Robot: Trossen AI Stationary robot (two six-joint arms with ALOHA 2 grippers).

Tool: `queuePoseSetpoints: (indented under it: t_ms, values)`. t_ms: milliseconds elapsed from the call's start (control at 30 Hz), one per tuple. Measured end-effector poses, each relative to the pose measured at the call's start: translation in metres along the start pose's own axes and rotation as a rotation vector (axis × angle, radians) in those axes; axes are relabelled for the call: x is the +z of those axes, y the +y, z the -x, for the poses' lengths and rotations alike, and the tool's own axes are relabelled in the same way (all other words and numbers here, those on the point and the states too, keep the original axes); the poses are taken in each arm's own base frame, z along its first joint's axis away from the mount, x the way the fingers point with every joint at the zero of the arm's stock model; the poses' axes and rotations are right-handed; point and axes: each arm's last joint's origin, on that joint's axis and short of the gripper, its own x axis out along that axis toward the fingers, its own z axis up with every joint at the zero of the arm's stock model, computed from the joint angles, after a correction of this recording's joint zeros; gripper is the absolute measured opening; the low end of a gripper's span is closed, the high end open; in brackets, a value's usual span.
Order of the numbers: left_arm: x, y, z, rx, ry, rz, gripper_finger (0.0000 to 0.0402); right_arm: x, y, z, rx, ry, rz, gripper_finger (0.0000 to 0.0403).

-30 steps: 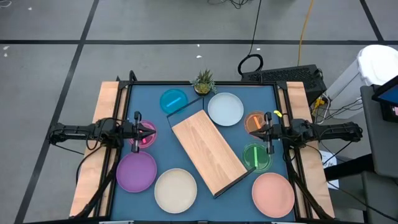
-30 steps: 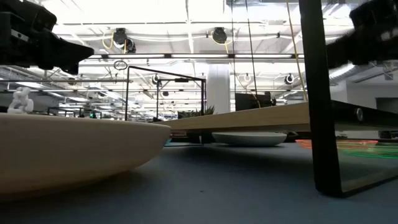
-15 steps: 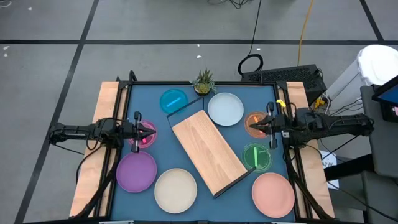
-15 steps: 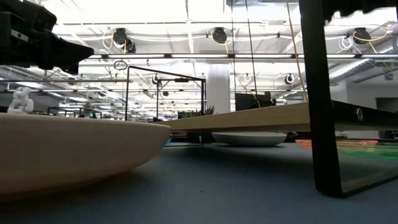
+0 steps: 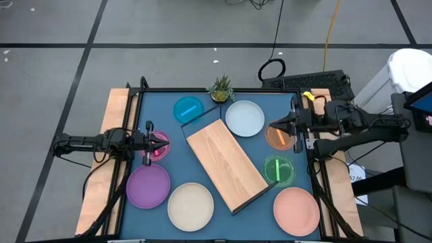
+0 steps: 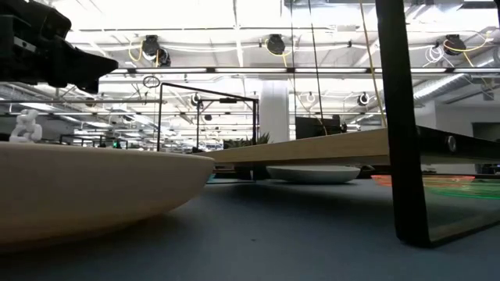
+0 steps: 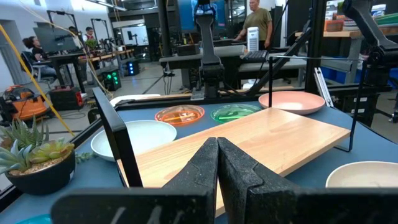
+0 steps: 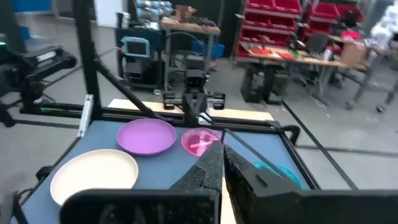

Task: Place and stack plates onto a shelf
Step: Put the small orange plate on the shelf

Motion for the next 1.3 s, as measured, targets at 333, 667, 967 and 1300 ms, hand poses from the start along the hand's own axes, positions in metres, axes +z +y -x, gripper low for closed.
queuePoseSetpoints:
  t_ms: [333,667,967,1300]
  values:
    - [0.0,0.0,0.0,0.0,0.0,0.0,0.0012,0.055,-0.003,-0.01,-0.027,0.101,-0.011,0.0]
    - [0.0,0.0,0.0,0.0,0.0,0.0,0.0012,0.051,0.001,-0.035,-0.033,0.23,-0.096,0.0]
    - [0.001,0.0,0.0,0.002,-0.008,0.0,0.0012,0.034,0.004,-0.054,-0.053,0.393,-0.168,0.0]
    - [0.004,0.0,0.0,0.003,-0.049,0.132,0.0012,0.03,0.004,-0.06,-0.099,0.417,-0.133,0.0]
